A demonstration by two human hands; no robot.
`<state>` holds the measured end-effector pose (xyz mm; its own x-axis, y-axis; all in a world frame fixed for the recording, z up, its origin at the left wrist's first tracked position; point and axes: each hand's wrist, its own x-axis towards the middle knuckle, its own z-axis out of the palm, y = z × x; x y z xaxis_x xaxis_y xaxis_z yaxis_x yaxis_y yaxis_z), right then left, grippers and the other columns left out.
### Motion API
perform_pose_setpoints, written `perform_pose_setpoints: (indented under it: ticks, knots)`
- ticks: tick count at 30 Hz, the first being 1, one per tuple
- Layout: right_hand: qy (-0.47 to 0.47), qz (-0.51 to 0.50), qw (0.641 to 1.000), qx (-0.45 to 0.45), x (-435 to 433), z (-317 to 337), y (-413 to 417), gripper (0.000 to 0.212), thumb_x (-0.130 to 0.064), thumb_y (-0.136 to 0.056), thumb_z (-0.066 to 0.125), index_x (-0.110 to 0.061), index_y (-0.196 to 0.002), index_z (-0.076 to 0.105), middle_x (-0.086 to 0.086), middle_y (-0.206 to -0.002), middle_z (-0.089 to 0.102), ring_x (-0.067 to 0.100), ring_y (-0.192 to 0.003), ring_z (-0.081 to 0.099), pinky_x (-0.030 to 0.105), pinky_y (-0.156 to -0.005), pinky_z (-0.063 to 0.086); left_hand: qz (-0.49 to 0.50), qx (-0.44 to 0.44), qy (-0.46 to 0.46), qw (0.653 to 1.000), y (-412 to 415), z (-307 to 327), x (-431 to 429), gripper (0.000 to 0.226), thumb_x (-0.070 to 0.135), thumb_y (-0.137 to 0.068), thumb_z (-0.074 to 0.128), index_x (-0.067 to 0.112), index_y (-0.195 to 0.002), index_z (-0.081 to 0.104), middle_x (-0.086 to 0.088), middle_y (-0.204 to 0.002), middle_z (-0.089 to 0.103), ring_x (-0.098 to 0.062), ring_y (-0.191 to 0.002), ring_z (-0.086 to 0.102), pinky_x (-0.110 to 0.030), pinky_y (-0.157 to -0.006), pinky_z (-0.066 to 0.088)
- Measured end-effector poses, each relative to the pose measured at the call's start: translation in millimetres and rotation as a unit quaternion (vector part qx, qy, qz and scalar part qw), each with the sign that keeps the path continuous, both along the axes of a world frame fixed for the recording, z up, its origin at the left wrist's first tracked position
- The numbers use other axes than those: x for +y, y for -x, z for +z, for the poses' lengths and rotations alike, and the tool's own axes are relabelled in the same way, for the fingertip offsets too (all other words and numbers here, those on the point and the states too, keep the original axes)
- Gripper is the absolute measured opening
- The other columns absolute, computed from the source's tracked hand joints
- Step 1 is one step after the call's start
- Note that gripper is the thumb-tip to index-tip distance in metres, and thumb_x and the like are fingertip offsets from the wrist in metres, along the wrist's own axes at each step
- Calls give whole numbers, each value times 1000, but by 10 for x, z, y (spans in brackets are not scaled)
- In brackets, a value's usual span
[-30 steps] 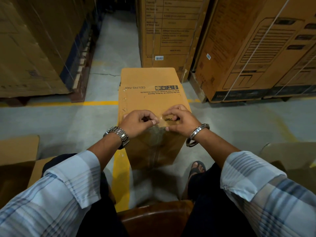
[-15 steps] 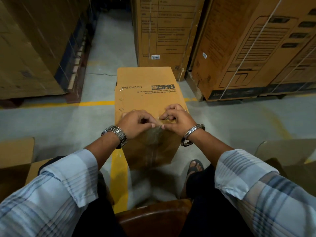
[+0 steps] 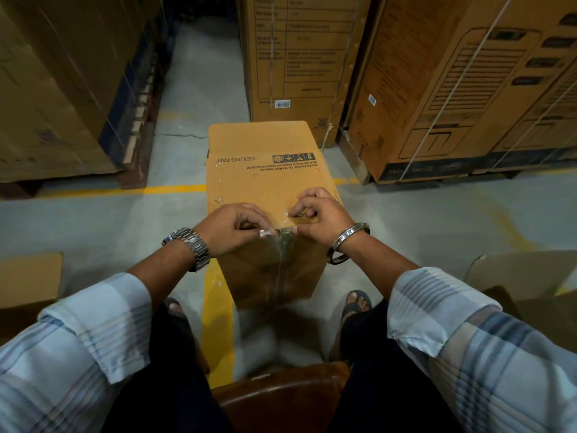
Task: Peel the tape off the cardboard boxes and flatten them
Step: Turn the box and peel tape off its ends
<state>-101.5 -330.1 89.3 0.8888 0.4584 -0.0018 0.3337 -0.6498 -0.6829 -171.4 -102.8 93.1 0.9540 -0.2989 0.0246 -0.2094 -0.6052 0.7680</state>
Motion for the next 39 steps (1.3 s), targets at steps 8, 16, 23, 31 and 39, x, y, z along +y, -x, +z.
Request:
perform_pose_setpoints:
  ticks: [8,16,23,31,39]
  knots:
    - [50,53,997,-36,100,111,208,44,-48,-64,87,-38,-100,65,-12,-110,57,15,-108,49,37,-94,40,67,5,22,998,-47,-66,-13,21,14,-89,74,30,-100,80,12,-100,72,-13,-97,66,-46,-93,53]
    - [-23,-96,995,-8,330,44,299,20,-34,-73,81,-31,-85,66,-16,-70,68,11,-86,64,36,-96,39,73,19,39,996,44,-39,-48,57,2,-79,71,31,-128,67,7,-99,75,-14,-101,68,-41,-95,54]
    - [-31,-48,998,30,271,60,268,14,-35,-72,80,-46,-74,71,-26,-67,69,3,-76,67,49,-95,49,95,43,67,992,38,17,-74,54,-7,-83,69,29,-123,66,5,-95,75,-8,-91,68,-33,-81,56]
    - [-59,22,994,85,45,101,221,15,-14,-66,88,-20,-63,74,-2,-92,72,18,-92,68,45,-92,53,125,3,15,992,16,-78,-110,33,6,-84,72,28,-108,72,10,-92,73,-11,-92,69,-43,-88,58]
    - [-94,47,990,91,-66,65,201,33,6,-66,81,-19,-54,65,1,-101,71,20,-102,68,38,-93,54,121,-10,-6,993,-2,-118,-145,28,5,-82,70,28,-96,74,12,-88,71,-10,-89,69,-44,-87,58]
